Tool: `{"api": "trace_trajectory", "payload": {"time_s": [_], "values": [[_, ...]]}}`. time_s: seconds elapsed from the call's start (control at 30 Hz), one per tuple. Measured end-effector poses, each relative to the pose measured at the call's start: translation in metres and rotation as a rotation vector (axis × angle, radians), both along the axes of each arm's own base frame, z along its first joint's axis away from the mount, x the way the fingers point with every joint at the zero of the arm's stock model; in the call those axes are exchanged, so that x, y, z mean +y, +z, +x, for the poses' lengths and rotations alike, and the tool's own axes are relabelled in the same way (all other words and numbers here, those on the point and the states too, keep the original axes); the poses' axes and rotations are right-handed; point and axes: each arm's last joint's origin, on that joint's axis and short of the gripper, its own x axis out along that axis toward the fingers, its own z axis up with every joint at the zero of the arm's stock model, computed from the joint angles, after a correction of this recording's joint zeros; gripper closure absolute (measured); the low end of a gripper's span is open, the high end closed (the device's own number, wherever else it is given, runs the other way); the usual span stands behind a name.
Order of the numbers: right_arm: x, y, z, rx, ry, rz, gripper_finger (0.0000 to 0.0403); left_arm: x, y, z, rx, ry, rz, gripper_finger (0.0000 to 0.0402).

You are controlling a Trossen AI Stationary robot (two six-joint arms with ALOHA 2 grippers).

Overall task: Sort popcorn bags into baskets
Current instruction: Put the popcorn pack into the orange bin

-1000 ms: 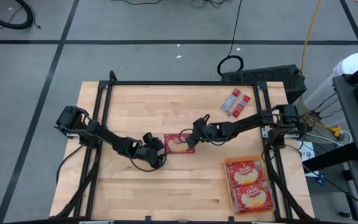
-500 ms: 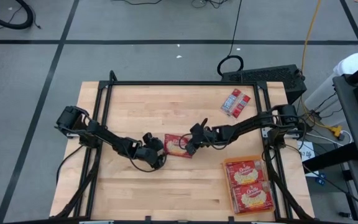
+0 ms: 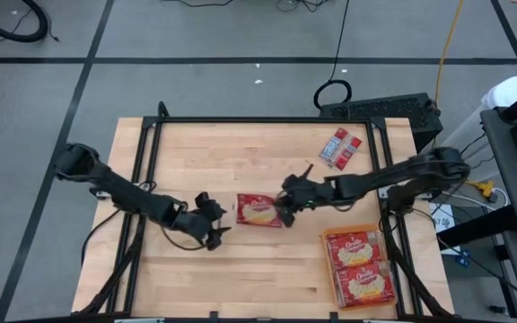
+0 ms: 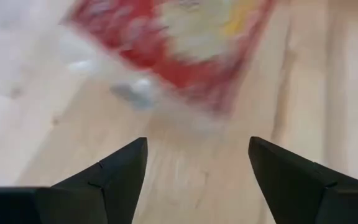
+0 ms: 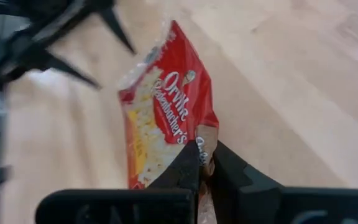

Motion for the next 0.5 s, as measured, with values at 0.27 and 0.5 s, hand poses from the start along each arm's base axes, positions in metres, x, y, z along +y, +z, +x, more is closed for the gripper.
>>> {"api": "trace_trajectory", "payload": {"time_s": [0.27, 0.5], "values": [[0.032, 0.061, -0.052, 0.044, 0.032, 0.086, 0.04, -0.016, 0.011, -0.008, -0.08, 0.0, 0.035, 0.0119], [0.064, 0.092, -0.087, 0.26, -0.034, 0.201, 0.04, -0.027, 0.009, -0.014, -0.096, 0.012, 0.004, 0.0119]]}}
